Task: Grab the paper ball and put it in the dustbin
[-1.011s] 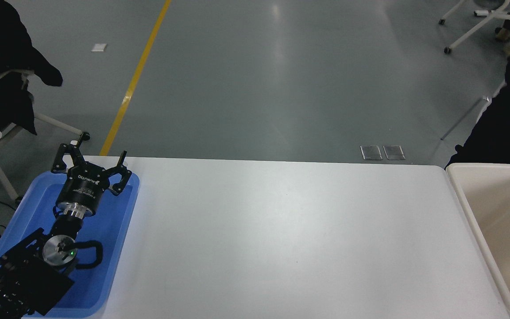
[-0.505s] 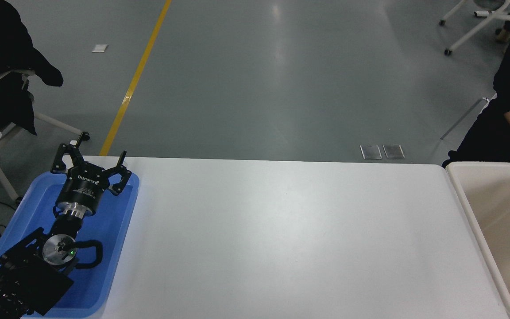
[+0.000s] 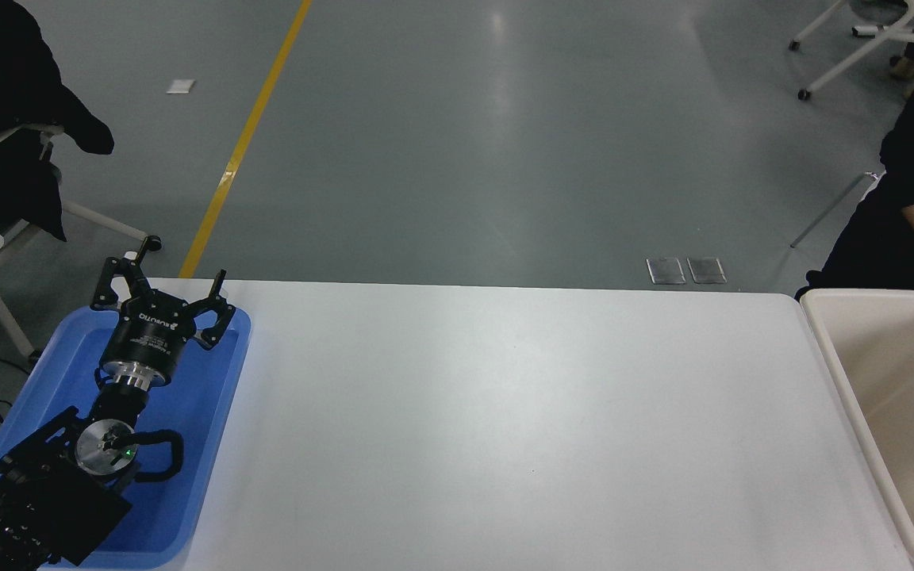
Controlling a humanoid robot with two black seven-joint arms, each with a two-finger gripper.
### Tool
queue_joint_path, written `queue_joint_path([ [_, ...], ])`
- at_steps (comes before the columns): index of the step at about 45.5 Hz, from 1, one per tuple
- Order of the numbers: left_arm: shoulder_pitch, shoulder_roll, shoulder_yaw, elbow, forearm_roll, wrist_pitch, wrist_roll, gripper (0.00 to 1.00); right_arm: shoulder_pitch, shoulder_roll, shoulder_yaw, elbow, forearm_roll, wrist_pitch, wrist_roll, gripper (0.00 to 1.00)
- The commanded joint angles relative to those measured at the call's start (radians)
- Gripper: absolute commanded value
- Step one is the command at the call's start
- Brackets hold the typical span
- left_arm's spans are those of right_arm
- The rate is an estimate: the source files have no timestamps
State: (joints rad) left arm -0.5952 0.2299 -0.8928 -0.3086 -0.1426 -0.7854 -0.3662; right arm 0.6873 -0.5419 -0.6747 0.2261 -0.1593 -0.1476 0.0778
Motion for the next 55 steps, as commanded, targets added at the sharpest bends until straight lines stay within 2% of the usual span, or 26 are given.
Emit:
queue_joint_path([
  [1, 0.0, 0.0, 0.0, 0.0, 0.0, 0.0, 0.001, 1.0, -0.077, 0.054, 0.055, -0.051, 0.003, -0.018, -0.001, 0.0],
  [5, 0.0, -0.001, 0.0, 0.0, 0.0, 0.0, 0.0, 1.0, -0.075, 0.053, 0.055, -0.053, 0.003, -0.018, -0.001, 0.0],
  [6, 0.0, 0.0, 0.0, 0.0, 0.0, 0.0, 0.0, 1.0, -0.075, 0.053, 0.055, -0.053, 0.004, -0.02, -0.001, 0.07],
  [7, 0.0, 0.0, 0.0, 0.0, 0.0, 0.0, 0.0, 1.0, -0.074, 0.053, 0.056, -0.053, 0.004, -0.02, -0.001, 0.19],
  [11, 0.0, 0.0, 0.0, 0.0, 0.0, 0.0, 0.0, 1.0, -0.072, 0.051, 0.066, -0.068, 0.006, -0.021, 0.0, 0.84],
  [12, 0.0, 0.0, 0.0, 0.0, 0.0, 0.0, 0.0, 1.0, -0.071, 0.051, 0.069, -0.071, 0.006, -0.021, 0.0, 0.97],
  [13, 0.0, 0.0, 0.0, 0.0, 0.0, 0.0, 0.0, 1.0, -0.069, 0.051, 0.07, -0.071, 0.006, -0.021, 0.0, 1.0],
  [28, 0.0, 0.0, 0.0, 0.0, 0.0, 0.0, 0.0, 1.0, -0.022, 0.048, 0.087, -0.027, 0.006, -0.003, -0.001, 1.0],
  [35, 0.0, 0.0, 0.0, 0.0, 0.0, 0.0, 0.0, 1.0, 0.047, 0.043, 0.193, 0.042, 0.006, -0.003, 0.0, 1.0],
  [46, 0.0, 0.0, 0.0, 0.0, 0.0, 0.0, 0.0, 1.0, 0.095, 0.092, 0.763, 0.088, 0.003, -0.003, 0.01, 1.0],
  [55, 0.0, 0.0, 0.0, 0.0, 0.0, 0.0, 0.0, 1.0, 0.106, 0.094, 1.194, 0.269, -0.011, -0.003, 0.013, 1.0],
])
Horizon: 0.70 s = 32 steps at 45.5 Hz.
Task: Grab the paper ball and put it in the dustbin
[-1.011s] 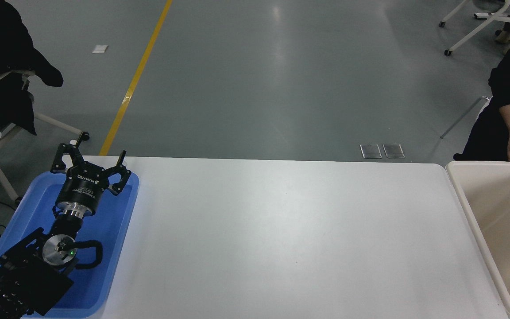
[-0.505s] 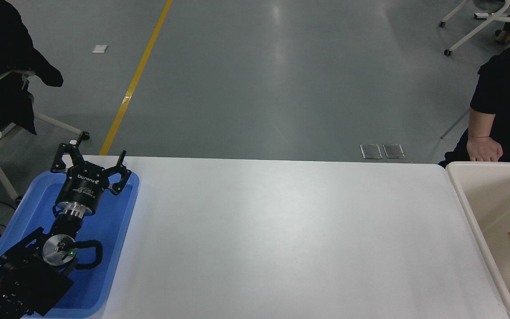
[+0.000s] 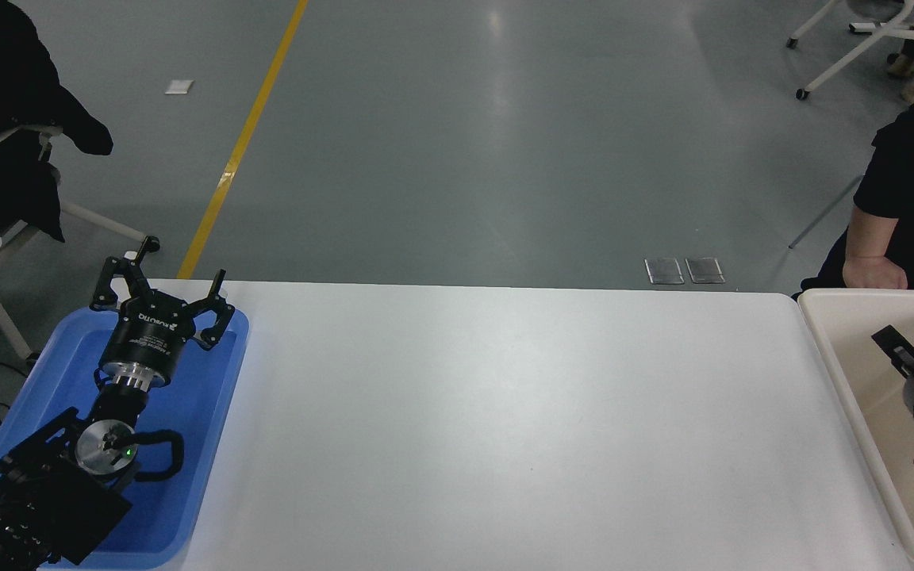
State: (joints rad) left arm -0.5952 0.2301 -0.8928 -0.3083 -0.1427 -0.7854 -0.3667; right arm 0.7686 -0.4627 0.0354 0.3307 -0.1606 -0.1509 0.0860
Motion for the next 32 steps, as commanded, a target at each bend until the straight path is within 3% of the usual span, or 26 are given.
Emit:
queue_joint_path([
  [1, 0.0, 0.0, 0.0, 0.0, 0.0, 0.0, 0.0, 1.0, 0.02, 0.015, 0.518, 0.189, -0.011, 0.001, 0.006, 1.0],
  [5, 0.0, 0.0, 0.0, 0.0, 0.0, 0.0, 0.0, 1.0, -0.009, 0.015, 0.638, 0.286, -0.016, 0.001, 0.026, 1.0],
  [8, 0.0, 0.0, 0.0, 0.0, 0.0, 0.0, 0.0, 1.0, -0.041, 0.018, 0.718, 0.344, -0.027, 0.002, 0.064, 1.0],
  [19, 0.001, 0.0, 0.0, 0.0, 0.0, 0.0, 0.0, 1.0, -0.173, 0.042, 0.94, 0.433, -0.048, 0.105, 0.36, 1.0],
  [22, 0.0, 0.0, 0.0, 0.0, 0.0, 0.0, 0.0, 1.0, -0.204, 0.047, 0.986, 0.439, -0.048, 0.152, 0.38, 1.0],
  [32, 0.0, 0.0, 0.0, 0.0, 0.0, 0.0, 0.0, 1.0, -0.282, 0.095, 1.11, 0.444, -0.048, 0.231, 0.383, 1.0],
])
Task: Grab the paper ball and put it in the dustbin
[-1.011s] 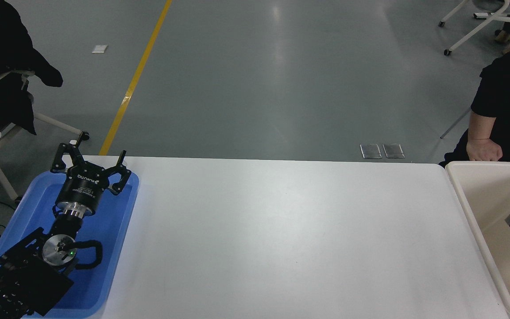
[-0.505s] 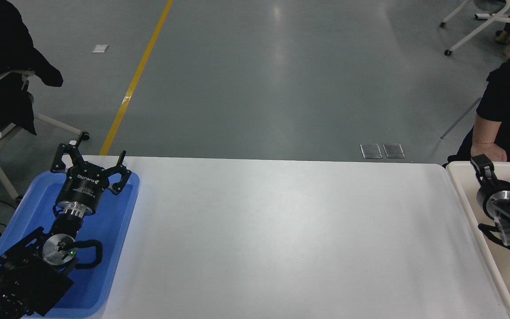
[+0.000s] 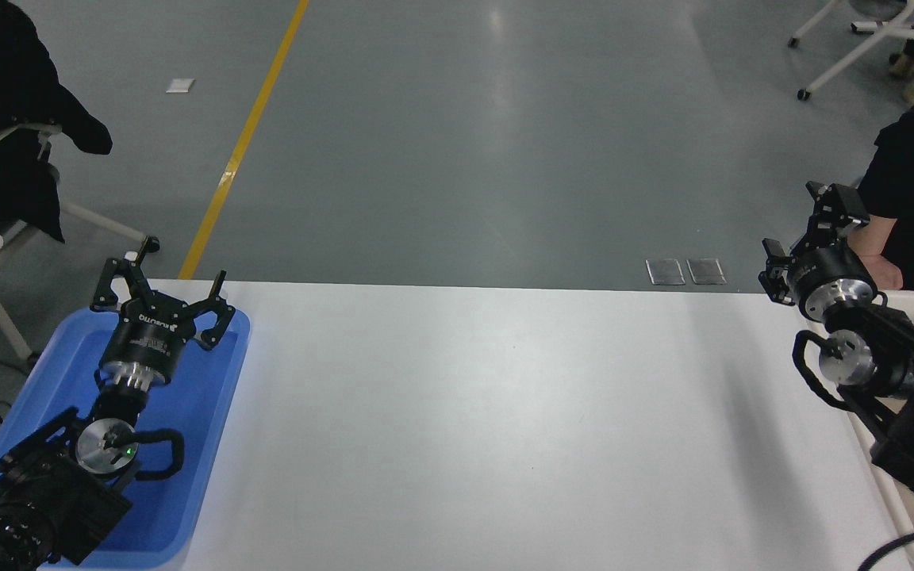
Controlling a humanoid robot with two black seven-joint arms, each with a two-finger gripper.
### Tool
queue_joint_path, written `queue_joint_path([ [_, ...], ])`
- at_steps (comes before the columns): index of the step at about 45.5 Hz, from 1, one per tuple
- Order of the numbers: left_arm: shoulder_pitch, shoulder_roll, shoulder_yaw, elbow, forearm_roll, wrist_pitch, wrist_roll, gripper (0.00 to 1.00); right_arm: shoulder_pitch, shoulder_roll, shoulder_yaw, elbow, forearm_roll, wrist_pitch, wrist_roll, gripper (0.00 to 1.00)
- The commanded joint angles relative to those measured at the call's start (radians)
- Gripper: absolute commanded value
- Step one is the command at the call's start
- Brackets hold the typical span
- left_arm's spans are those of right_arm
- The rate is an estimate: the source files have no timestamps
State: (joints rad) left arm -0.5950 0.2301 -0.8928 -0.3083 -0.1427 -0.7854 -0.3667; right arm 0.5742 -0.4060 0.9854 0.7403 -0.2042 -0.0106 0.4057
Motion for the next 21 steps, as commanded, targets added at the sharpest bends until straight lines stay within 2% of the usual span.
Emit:
queue_joint_path([
  [1, 0.0, 0.0, 0.0, 0.0, 0.0, 0.0, 0.0, 1.0, -0.092, 0.039, 0.162, 0.033, -0.004, 0.093, 0.064, 1.0],
  [21, 0.0, 0.0, 0.0, 0.0, 0.0, 0.0, 0.0, 1.0, -0.143, 0.075, 0.164, 0.031, -0.004, 0.101, 0.065, 1.0],
])
